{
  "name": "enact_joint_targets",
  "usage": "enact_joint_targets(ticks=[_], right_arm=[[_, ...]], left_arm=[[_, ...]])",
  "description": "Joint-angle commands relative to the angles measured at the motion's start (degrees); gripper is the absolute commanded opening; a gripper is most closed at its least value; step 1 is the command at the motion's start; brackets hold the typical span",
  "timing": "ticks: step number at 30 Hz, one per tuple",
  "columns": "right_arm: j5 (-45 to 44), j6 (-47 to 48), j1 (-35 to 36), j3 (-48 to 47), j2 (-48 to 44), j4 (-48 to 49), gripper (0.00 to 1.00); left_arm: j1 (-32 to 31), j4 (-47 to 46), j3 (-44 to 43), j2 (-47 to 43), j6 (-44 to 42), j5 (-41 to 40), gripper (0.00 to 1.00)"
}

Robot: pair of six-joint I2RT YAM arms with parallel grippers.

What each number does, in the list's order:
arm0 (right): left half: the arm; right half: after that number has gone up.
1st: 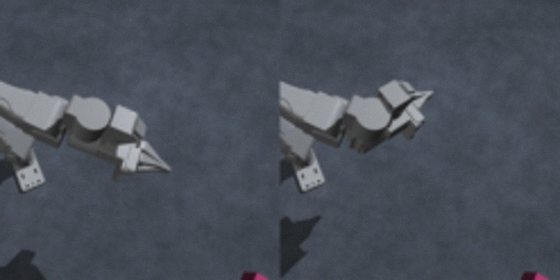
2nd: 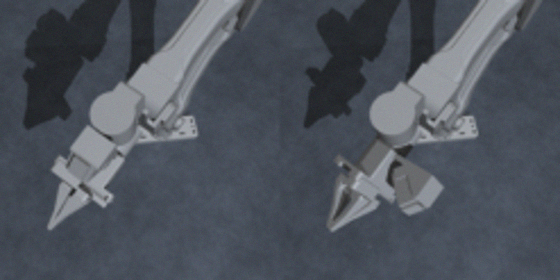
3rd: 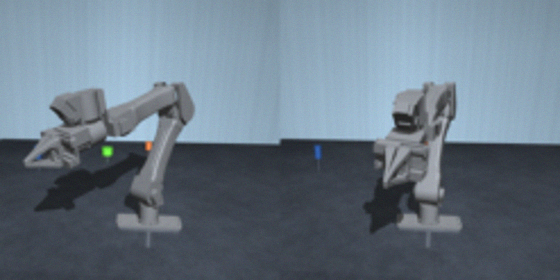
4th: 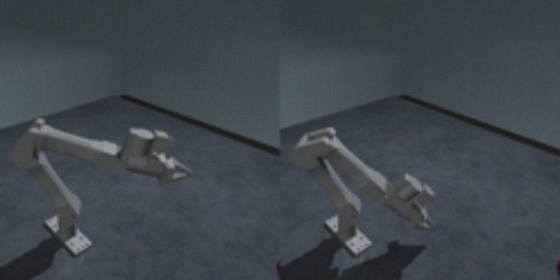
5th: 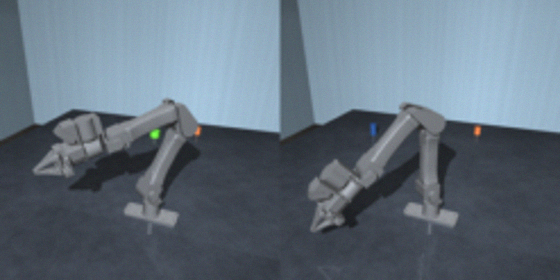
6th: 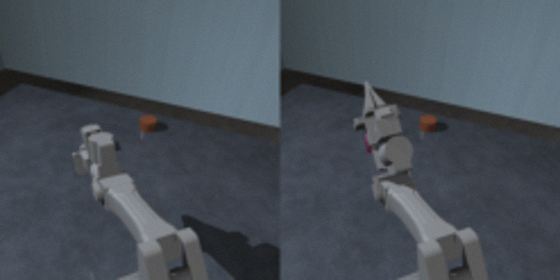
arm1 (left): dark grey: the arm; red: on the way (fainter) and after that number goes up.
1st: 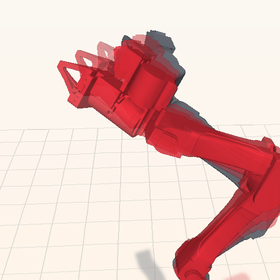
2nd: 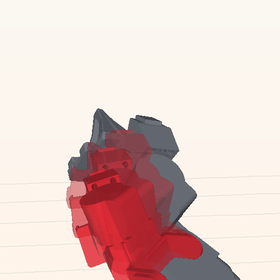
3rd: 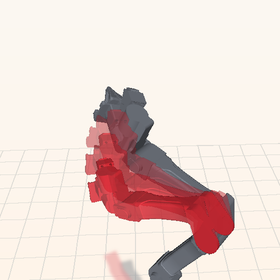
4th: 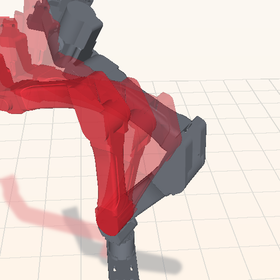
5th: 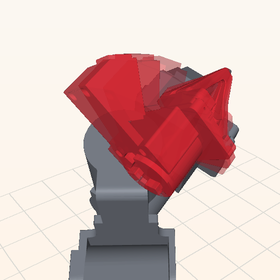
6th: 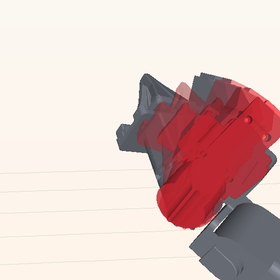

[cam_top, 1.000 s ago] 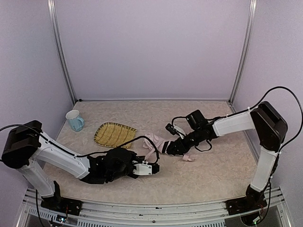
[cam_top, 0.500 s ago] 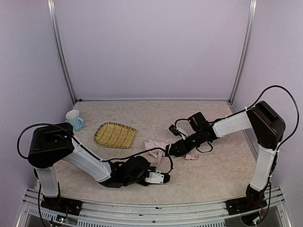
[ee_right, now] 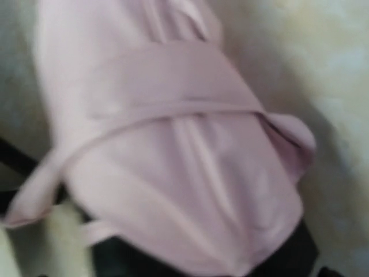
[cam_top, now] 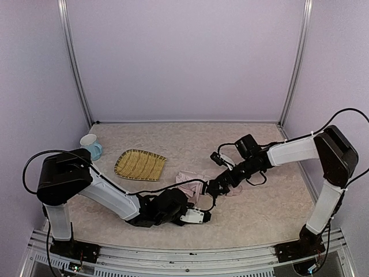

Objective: Put away the umbrella

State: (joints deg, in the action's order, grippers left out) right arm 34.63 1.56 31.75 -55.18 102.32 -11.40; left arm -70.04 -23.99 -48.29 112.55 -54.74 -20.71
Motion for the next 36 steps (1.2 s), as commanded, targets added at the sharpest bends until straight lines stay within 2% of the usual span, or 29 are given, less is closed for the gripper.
enact_joint_targets(ticks=[1, 9, 16, 18, 22, 25, 27, 29, 31, 33, 34, 36], right_arm=[[2.95, 2.90, 0.29, -0.43, -4.37, -0.61, 1.00], [2.72, -4.01, 3.87, -3.10, 0.41, 10.86, 1.00], [-5.99, -5.51, 6.05, -3.33, 6.26, 14.29, 1.00], [-7.42, -4.29, 6.09, -2.30, 7.28, 13.77, 0.98], [-8.95, -3.12, 6.04, -1.16, 9.74, 13.03, 0.87], [-9.11, -3.06, 6.05, -1.09, 11.61, 12.88, 0.78], [-9.85, -2.91, 6.04, -0.83, 11.98, 12.95, 0.76], [-10.36, -2.58, 6.05, -0.29, 11.51, 13.61, 0.76], [-10.34, -2.23, 6.05, 0.02, 11.08, 14.22, 0.76], [-9.33, -2.19, 6.05, 0.15, 11.06, 14.64, 0.76], [-8.86, -2.22, 6.05, 0.10, 11.20, 14.86, 0.76], [-7.80, -2.59, 6.05, 0.11, 11.47, 15.34, 0.76]], left_arm=[[0.09, 12.84, 1.85, 4.42, 0.12, 4.37, 0.00], [0.01, 13.12, 1.65, 4.78, 0.51, 3.84, 0.00], [-0.09, 13.09, 1.70, 4.74, 0.38, 3.71, 0.00], [-0.10, 12.94, 2.00, 4.63, 0.58, 3.47, 0.00], [-0.15, 11.51, 2.55, 3.94, 2.36, 1.22, 0.01], [0.01, 4.31, 4.44, 1.67, 5.16, -5.99, 0.20], [0.58, -2.43, 6.43, -2.46, 9.12, -8.07, 0.31], [1.81, -2.69, 7.46, -8.42, 15.34, -3.66, 0.42], [2.90, -0.16, 8.27, -14.72, 20.45, 4.06, 0.48], [3.89, 3.11, 9.35, -20.76, 24.00, 15.41, 0.50], [4.85, 3.97, 10.02, -23.56, 26.60, 21.10, 0.55], [9.48, 4.66, 11.27, -27.54, 32.50, 33.54, 0.57]])
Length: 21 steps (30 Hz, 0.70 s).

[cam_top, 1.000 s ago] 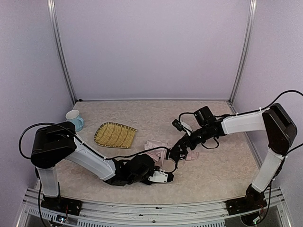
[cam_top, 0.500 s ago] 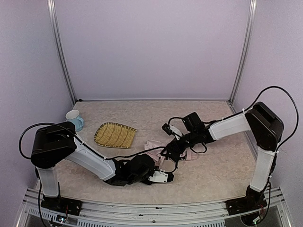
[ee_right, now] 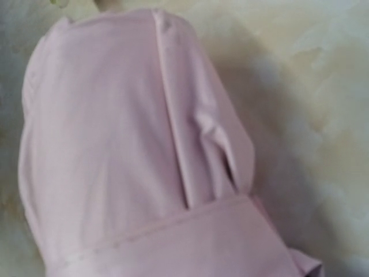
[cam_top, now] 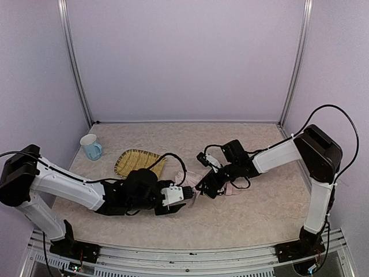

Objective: Put away the umbrella

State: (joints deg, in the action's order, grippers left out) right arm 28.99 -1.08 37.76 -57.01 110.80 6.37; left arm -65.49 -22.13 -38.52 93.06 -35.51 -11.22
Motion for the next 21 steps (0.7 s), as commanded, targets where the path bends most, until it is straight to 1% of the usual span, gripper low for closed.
enact_joint_targets(ticks=[1, 2, 3, 5, 6, 7, 8, 9, 12, 14, 16, 18, 20, 21], right_arm=[[-1.89, -0.09, 0.04, 2.03, 3.01, -2.09, 0.76], [-1.59, -0.33, 0.04, 2.12, 3.06, -1.75, 0.76], [-1.46, -0.40, 0.01, 2.14, 3.02, -1.39, 0.76], [-1.30, -0.70, 0.03, 2.19, 2.98, -0.86, 0.76], [-1.12, -0.76, 0.03, 2.17, 3.03, -0.62, 0.76], [-0.88, -0.95, 0.02, 2.25, 3.06, -0.43, 0.77], [-0.73, -1.06, 0.03, 2.19, 3.10, -0.26, 0.77], [-0.64, -1.26, 0.03, 2.16, 3.20, -0.06, 0.76], [-0.53, -2.16, 0.03, 2.73, 3.05, 0.90, 0.76], [-0.36, -2.57, 0.04, 3.14, 2.94, 1.60, 0.76], [-0.41, -2.78, 0.02, 3.48, 2.69, 1.97, 0.77], [-0.44, -2.87, 0.03, 3.81, 2.63, 2.20, 0.76], [-0.29, -2.94, 0.04, 3.84, 2.64, 2.19, 0.76], [-0.19, -2.88, 0.04, 3.88, 2.58, 2.04, 0.76]], left_arm=[[6.41, 2.51, 1.67, -8.39, 16.83, 28.75, 0.56], [8.88, 2.03, 1.42, -7.99, 20.53, 30.85, 0.51], [9.81, 2.93, 0.16, -6.82, 23.49, 32.02, 0.45], [9.63, 8.77, -4.00, -2.99, 27.04, 31.37, 0.34], [9.34, 11.10, -6.54, -0.43, 29.07, 31.07, 0.27], [8.99, 13.43, -9.08, 2.33, 30.83, 30.94, 0.23], [8.65, 15.46, -11.70, 4.99, 32.40, 30.34, 0.22], [8.35, 17.23, -13.84, 7.49, 33.90, 28.80, 0.24], [7.66, 19.02, -17.40, 11.86, 35.48, 25.23, 0.41], [6.70, 19.66, -18.40, 13.15, 35.19, 22.57, 0.46], [5.24, 21.31, -19.74, 14.75, 34.12, 18.72, 0.47], [3.62, 22.81, -21.55, 17.17, 32.74, 15.33, 0.45], [1.69, 24.11, -23.60, 19.96, 31.46, 10.10, 0.41], [0.77, 24.60, -24.62, 21.33, 30.74, 7.24, 0.37]])
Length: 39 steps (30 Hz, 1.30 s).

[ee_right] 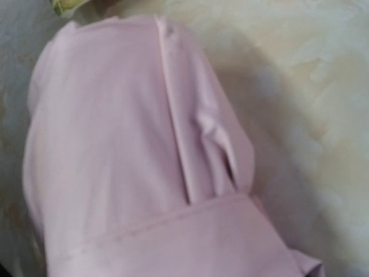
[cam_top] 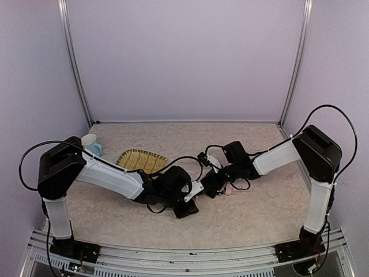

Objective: Put away the umbrella

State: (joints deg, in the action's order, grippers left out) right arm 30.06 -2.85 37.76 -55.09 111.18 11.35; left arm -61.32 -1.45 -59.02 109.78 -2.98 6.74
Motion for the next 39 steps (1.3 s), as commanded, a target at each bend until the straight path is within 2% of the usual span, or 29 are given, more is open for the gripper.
enact_joint_targets(ticks=[1, 2, 4, 9, 14, 21, 26, 33, 39], right_arm=[[-1.21, -1.18, 0.04, 1.92, 2.14, -3.00, 0.76], [-1.09, -1.19, 0.04, 1.87, 2.07, -3.08, 0.76], [-0.69, -1.19, 0.04, 1.91, 1.83, -3.18, 0.76], [0.08, 0.65, 0.04, 1.42, 1.16, -5.11, 0.82], [2.77, 3.73, -0.05, 0.91, 0.18, -7.26, 0.87], [5.57, 5.41, -0.44, -1.23, -0.82, -9.52, 0.89], [5.63, 5.58, -0.62, -1.29, -0.48, -9.96, 0.89], [6.21, 8.25, -0.50, -0.53, -3.50, -10.74, 0.91], [-0.66, 9.94, -0.14, 0.63, -3.45, -14.53, 0.90]], left_arm=[[-4.44, 4.26, -5.20, 5.66, -2.64, -13.76, 0.31], [-5.11, 4.34, -5.59, 6.74, -3.19, -15.73, 0.24], [-6.19, 3.84, -5.46, 7.36, -4.45, -19.07, 0.01], [-8.26, 4.30, -2.51, 6.35, -7.76, -28.29, 0.00], [-9.07, 3.72, 4.61, 3.87, -10.35, -35.13, 0.00], [-10.13, -0.45, 8.71, 3.25, -10.78, -38.02, 0.00], [-10.25, -4.32, 11.09, 1.10, -12.12, -34.31, 0.00], [-9.96, -4.22, 11.06, 2.98, -14.29, -36.13, 0.00], [-9.92, -3.73, 10.78, 3.27, -14.01, -36.43, 0.00]])
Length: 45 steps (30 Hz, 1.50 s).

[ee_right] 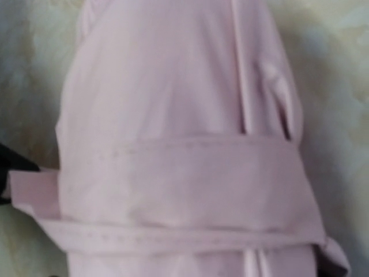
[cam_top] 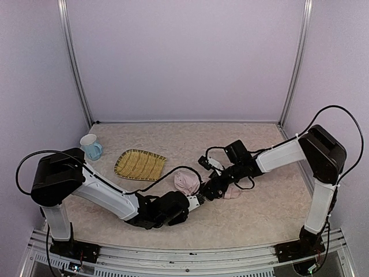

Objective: Put away the umbrella

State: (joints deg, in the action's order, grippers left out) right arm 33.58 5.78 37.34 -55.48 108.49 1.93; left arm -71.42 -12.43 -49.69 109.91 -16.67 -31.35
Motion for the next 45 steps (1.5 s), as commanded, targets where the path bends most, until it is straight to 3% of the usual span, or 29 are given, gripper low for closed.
enact_joint_targets(ticks=[1, 4, 8, 14, 19, 26, 31, 37, 45], right_arm=[[-4.67, 0.82, 0.35, 0.92, -0.25, -5.36, 0.89], [-6.92, -0.85, 0.45, 0.90, 1.25, -5.49, 0.81], [-8.35, -4.08, -0.55, -0.18, 3.00, -5.21, 0.48], [-7.93, -8.63, -2.10, -2.85, 5.99, -5.23, 0.17], [-1.52, -16.27, -7.10, -1.61, 4.58, 0.28, 0.01], [0.48, -22.68, -8.47, -2.60, 6.79, 5.66, 0.00], [-0.47, -22.70, -8.29, -0.80, 6.49, 6.12, 0.00], [1.81, -19.97, -7.78, 1.47, 4.56, 6.13, 0.33], [3.56, -14.97, -7.64, 1.78, 2.65, 3.17, 0.49]], left_arm=[[0.14, 7.49, 1.44, 3.06, -0.09, 1.32, 0.00], [-0.22, 8.38, 1.75, 1.80, 0.23, -0.27, 0.00], [-2.45, 9.44, 1.78, -0.11, -1.82, -3.66, 0.00], [-5.61, 11.93, -0.22, 0.05, -5.80, -8.29, 0.00], [-7.87, 14.26, 1.18, -0.22, -10.00, -7.99, 0.00], [-11.13, 10.69, 0.81, 3.35, -22.55, 1.05, 0.00], [-8.39, 19.21, -2.47, 10.01, -22.94, 9.24, 0.00], [-4.72, 30.07, -7.68, 15.42, -22.64, 14.16, 0.00], [0.48, 31.75, -8.91, 20.80, -22.15, 15.99, 0.00]])
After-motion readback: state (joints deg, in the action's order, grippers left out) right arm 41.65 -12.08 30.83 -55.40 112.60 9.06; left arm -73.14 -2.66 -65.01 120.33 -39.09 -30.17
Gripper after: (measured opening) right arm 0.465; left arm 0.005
